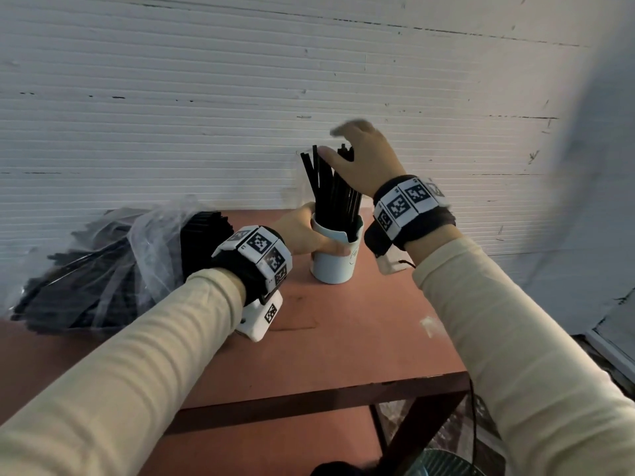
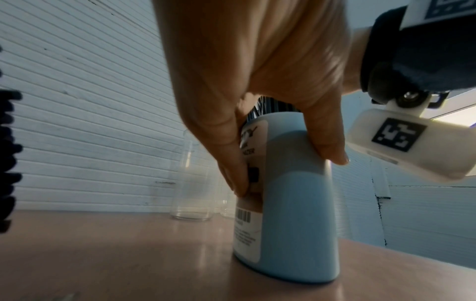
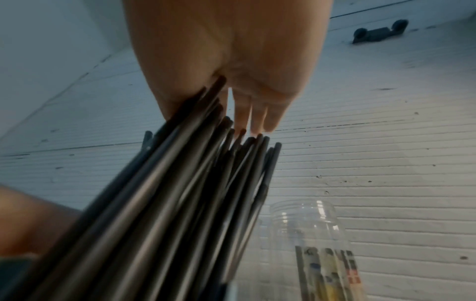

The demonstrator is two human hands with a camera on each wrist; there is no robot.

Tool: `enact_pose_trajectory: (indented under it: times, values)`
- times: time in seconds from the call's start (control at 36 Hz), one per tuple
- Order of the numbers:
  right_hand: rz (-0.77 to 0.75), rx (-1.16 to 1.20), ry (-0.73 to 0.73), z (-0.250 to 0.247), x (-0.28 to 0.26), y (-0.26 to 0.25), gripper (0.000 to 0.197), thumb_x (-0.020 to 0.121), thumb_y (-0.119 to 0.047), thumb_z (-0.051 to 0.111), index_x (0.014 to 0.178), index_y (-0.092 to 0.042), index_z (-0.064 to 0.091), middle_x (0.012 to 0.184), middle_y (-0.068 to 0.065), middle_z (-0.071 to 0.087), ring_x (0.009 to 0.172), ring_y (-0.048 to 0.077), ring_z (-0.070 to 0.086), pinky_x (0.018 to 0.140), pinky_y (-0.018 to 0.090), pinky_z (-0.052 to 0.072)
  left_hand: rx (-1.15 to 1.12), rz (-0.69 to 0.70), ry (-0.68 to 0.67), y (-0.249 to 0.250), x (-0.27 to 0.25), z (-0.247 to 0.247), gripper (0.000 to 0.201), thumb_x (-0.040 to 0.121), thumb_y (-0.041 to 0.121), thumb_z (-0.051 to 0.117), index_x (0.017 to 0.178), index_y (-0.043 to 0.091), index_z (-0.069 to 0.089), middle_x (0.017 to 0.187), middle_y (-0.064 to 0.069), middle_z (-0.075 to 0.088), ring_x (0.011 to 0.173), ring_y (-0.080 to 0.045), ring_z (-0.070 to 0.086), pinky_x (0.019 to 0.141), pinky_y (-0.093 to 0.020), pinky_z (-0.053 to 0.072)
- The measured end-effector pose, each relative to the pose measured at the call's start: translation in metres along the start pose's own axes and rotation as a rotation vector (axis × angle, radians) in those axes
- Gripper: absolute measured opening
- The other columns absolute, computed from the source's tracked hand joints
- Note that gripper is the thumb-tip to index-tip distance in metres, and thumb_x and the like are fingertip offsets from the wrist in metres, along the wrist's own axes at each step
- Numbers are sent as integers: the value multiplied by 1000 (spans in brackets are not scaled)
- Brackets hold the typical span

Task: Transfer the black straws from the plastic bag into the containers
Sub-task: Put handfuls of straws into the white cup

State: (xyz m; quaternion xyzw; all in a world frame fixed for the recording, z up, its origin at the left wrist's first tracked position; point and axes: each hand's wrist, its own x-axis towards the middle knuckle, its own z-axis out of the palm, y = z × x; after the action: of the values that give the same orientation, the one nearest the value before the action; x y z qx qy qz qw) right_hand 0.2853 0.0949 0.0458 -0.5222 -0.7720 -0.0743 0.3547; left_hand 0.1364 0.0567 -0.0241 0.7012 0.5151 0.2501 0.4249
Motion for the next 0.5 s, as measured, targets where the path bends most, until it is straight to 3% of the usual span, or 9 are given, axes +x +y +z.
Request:
enact_pose_trajectory:
  times: [0.06,0.08,0.17,0.25,0.33,0.39,0.44,0.5]
  values:
    - [13,-10,-36,0,-1,1,38,94,-47,51,108,-15,65,107,2,60,104,21,58,80,26,41,3,-5,6,0,1,0,94,63,34,91,140,23,39,129,4,58,117,-16,57,100,-39,50]
    - [6,6,-17,-1,-3,1,37,94,-47,53,108,-15,65,107,1,60,102,20,58,79,26,41,-1,-4,5,1,1,0,93,63,33,91,139,23,40,129,4,58,116,-16,57,100,-39,50]
    - [-36,71,74,-5,-11,0,44,90,-47,59,125,-19,59,130,-2,55,113,15,56,90,28,45,-18,-3,1,3,1,1,91,64,30,91,139,21,40,128,4,59,117,-16,57,102,-38,49]
    - [-24,27,22,-12,-17,0,48,91,-52,55,128,-21,58,134,-3,55,119,15,53,97,32,44,-16,7,-12,6,-2,2,88,62,32,92,135,20,45,124,3,62,114,-15,59,100,-38,50]
    - [-3,57,63,-18,-24,-3,47,93,-48,54,129,-18,56,134,-1,55,121,17,52,96,27,40,-12,19,5,-13,20,6,104,36,56,95,126,25,54,116,4,68,108,-16,65,93,-43,55]
    - [-52,73,150,-21,-29,-7,42,94,-38,55,127,-13,57,134,2,54,124,20,50,98,23,35,-25,16,6,-34,44,8,113,26,63,94,125,27,53,116,3,68,107,-18,66,90,-44,56]
    - [-104,102,203,-25,-34,-12,36,94,-27,54,125,-9,58,133,5,53,124,23,50,99,22,34,-2,-10,36,-23,25,7,117,29,59,95,130,25,46,121,1,65,111,-19,64,94,-45,54]
    - [-152,151,262,-28,-41,-21,30,92,-19,52,119,-7,60,126,6,56,117,23,54,96,24,39,64,-36,90,-2,-10,3,113,48,42,91,143,19,34,126,1,57,116,-22,58,100,-41,49]
